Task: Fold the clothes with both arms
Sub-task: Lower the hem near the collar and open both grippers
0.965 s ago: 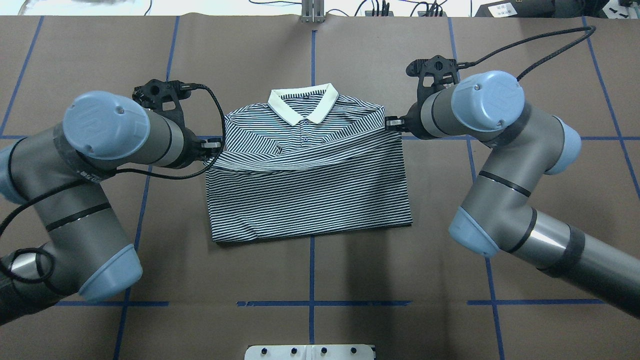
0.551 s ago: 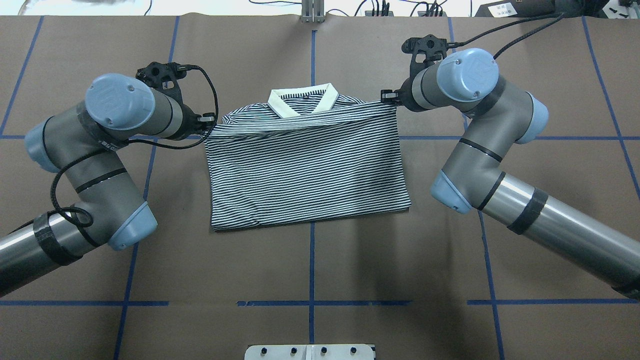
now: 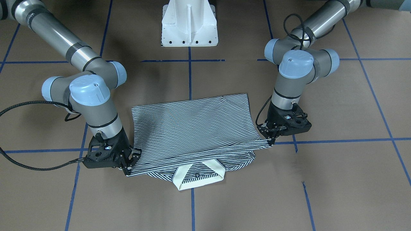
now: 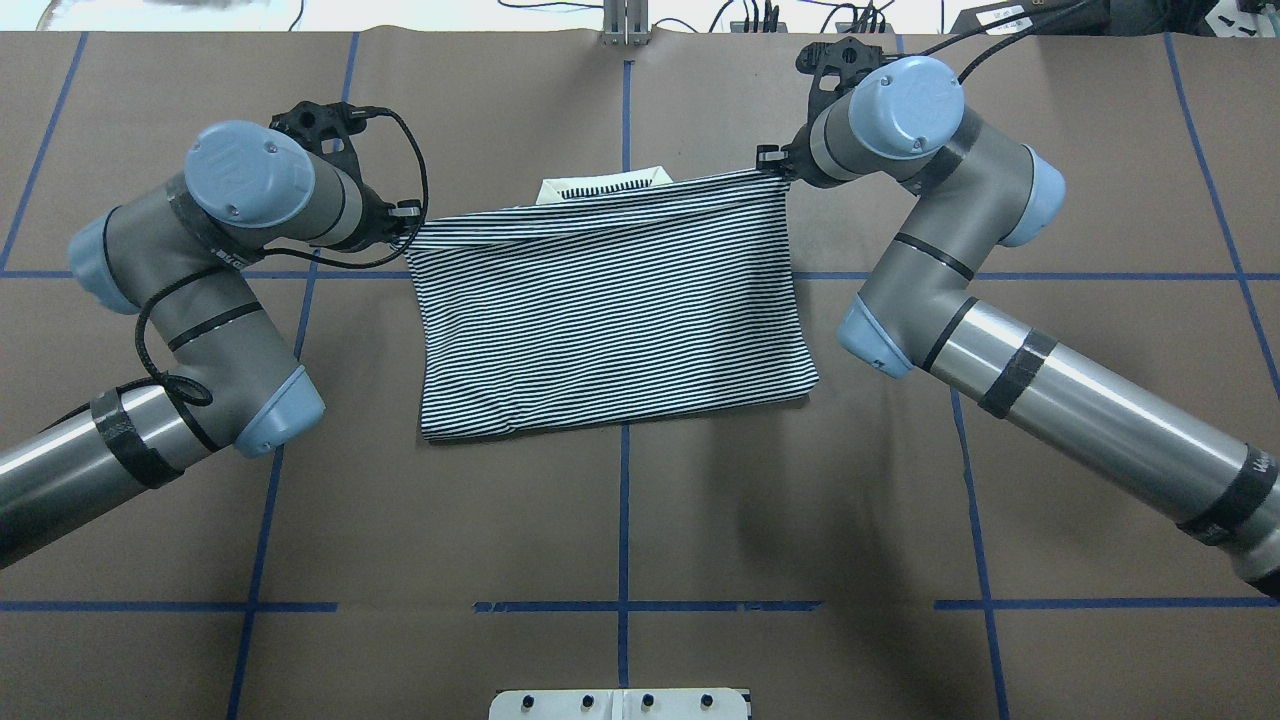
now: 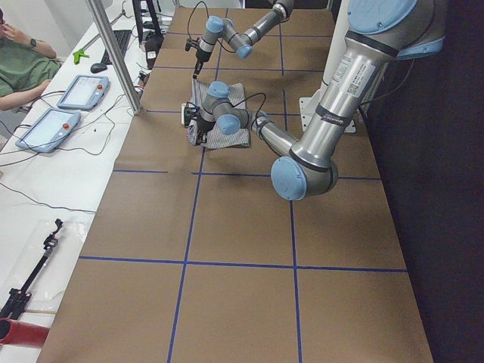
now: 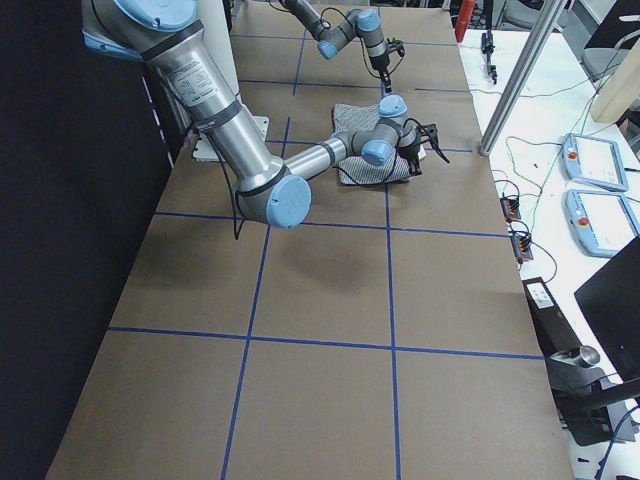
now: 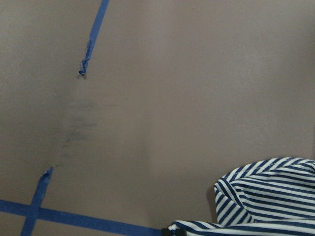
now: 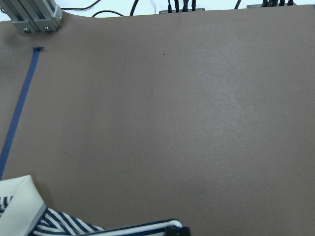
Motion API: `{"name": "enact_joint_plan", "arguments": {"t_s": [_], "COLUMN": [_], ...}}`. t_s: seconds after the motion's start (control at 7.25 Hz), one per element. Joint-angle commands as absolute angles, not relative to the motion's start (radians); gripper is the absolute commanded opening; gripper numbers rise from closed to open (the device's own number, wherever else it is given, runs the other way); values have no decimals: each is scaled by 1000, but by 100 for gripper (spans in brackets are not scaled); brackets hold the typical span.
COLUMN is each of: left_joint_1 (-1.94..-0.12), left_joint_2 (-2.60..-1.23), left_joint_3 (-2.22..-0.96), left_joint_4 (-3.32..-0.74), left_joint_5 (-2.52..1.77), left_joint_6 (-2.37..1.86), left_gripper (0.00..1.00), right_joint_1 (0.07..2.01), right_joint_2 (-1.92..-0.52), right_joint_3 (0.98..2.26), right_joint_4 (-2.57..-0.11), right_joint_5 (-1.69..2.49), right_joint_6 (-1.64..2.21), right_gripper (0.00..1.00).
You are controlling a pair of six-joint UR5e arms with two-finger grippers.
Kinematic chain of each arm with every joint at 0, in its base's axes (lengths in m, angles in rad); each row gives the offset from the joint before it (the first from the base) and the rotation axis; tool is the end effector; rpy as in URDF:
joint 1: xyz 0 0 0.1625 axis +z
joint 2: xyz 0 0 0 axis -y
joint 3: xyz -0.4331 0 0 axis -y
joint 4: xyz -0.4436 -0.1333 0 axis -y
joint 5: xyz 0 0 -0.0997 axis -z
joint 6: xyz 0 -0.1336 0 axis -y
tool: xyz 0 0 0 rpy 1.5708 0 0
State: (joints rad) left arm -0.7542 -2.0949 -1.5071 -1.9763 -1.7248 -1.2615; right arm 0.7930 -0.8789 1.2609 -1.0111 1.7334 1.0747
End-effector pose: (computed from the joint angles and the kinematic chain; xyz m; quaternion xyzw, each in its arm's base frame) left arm 0.4907 -0.6158 0.3500 0.1519 0.3960 -0.1682 0.8899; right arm -0.5191 -0.6862 0.3276 0.2138 -0.4049 0.0949 0.8839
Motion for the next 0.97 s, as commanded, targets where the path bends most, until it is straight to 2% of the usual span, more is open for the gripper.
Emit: {"name": "enact_joint_plan", "arguments": {"t_s": [0.0, 0.41, 0.55, 0.69, 0.83], "left_joint_1": [-765, -764, -764, -762, -762], "left_joint_2": [-2126, -2143, -2146, -2146, -2148], "left_joint_3": [-1480, -1485, -1486, -1486, -1488], "left_joint_4": [-1977, -1973, -1973, -1974, -1970], "left_joint_5": [-1724, -1729, -1729, -1727, -1727], "left_joint_6": [-1261, -1261, -1262, -1264, -1269], "left_gripper": [0, 0, 0, 69, 100], "right_joint_1": [792, 790, 792, 790, 793], "right_joint_2": [-853, -854, -856, -857, -864], "right_joint_3": [1239, 1244, 1244, 1244, 1249], "right_joint_4": [-1011, -1005, -1003, -1003, -1003], "right_joint_5": [1733, 1767, 1785, 1786, 1824], "right_joint_6": [1075, 1080, 1081, 1083, 1085], "right_gripper": [0, 0, 5, 99, 100]}}
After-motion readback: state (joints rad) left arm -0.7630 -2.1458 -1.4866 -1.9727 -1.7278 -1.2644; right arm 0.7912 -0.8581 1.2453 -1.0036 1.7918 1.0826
